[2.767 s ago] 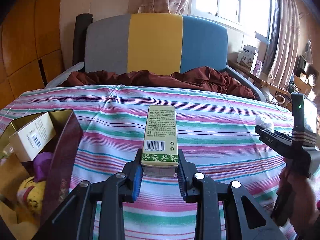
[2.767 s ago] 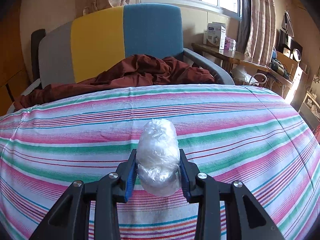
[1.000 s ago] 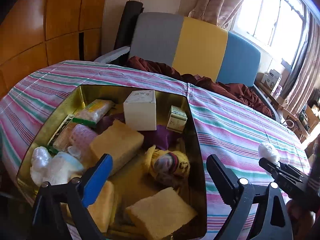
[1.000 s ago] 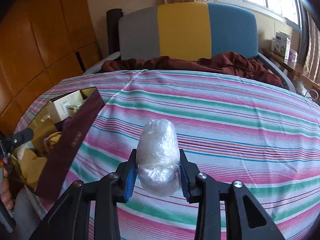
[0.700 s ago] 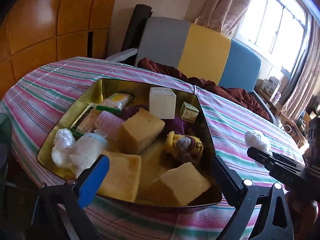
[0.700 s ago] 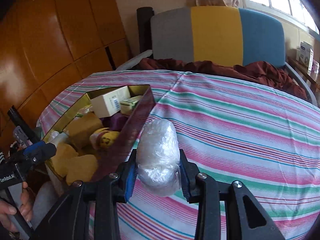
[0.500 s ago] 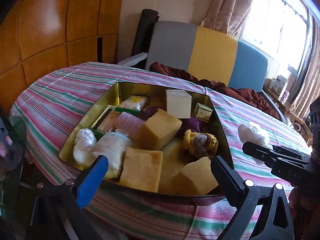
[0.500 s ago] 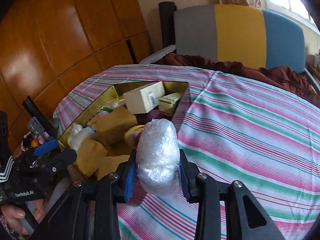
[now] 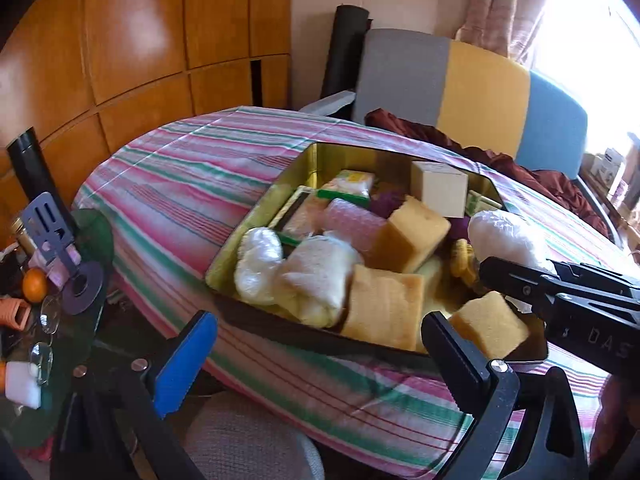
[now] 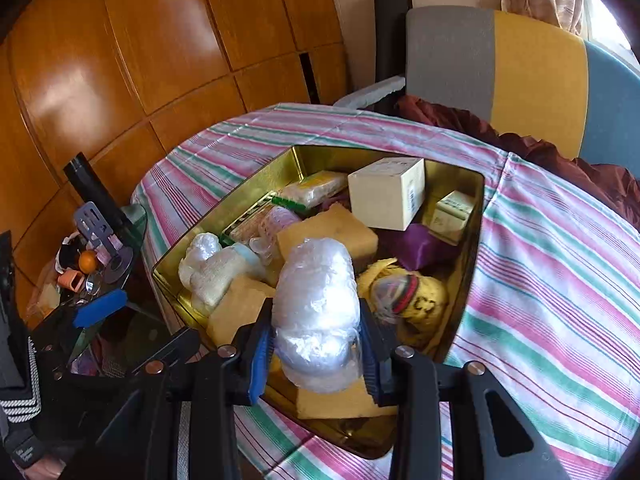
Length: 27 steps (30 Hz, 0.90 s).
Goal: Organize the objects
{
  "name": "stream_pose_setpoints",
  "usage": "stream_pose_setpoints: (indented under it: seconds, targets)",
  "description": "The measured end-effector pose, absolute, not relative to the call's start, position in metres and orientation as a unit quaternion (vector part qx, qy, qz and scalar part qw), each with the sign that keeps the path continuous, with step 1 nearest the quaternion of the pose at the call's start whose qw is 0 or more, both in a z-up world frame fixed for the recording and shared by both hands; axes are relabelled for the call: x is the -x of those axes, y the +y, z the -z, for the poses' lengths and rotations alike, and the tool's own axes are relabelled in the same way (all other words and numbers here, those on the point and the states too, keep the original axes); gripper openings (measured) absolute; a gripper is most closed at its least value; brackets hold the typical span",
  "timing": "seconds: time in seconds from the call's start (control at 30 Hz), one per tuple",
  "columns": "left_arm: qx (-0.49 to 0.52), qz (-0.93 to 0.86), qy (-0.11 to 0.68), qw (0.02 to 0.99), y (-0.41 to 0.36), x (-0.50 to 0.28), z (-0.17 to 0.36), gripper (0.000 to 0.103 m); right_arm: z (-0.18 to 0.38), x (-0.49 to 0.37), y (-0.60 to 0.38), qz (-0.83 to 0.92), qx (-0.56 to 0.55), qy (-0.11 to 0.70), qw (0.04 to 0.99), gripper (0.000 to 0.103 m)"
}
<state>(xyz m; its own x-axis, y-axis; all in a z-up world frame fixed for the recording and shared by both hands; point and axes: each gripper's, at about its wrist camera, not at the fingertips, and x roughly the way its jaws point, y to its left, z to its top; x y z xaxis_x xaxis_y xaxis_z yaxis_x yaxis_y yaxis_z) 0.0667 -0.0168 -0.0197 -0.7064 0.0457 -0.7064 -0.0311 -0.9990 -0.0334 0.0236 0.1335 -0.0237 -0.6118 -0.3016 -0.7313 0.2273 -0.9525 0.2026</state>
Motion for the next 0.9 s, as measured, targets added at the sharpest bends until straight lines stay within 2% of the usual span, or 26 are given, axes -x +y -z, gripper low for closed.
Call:
stream_pose_setpoints:
  seconds: [0.3,0.37,0.43,0.7,0.9]
  targets:
    - [0.392,-0.919,-0.033,0.011,-0.035,-0.068,0.019,0.103,0.036,-0.001,0.122,0.886,-0.448,-0.046,0.107,0.039]
    - [0.392,-0.919,-0.036,0.010,-0.037,-0.069,0.018,0.103,0.037,0.001,0.118,0.887,-0.449,-0.034,0.101,0.046]
    - [0.394,-0.918,-0.033,0.006,-0.036,-0.069,0.017,0.103,0.037,0.000,0.114,0.891,-0.444,-0.017,0.094,0.048]
    - [0.403,-0.915,-0.005,-0.025,-0.029,-0.067,0.018,0.103,0.023,-0.016,0.108,0.902,-0.425,0.028,0.072,0.049]
    - [0.399,-0.916,0.003,-0.034,-0.027,-0.068,0.011,0.103,0.014,-0.027,0.109,0.902,-0.428,0.032,0.045,0.050]
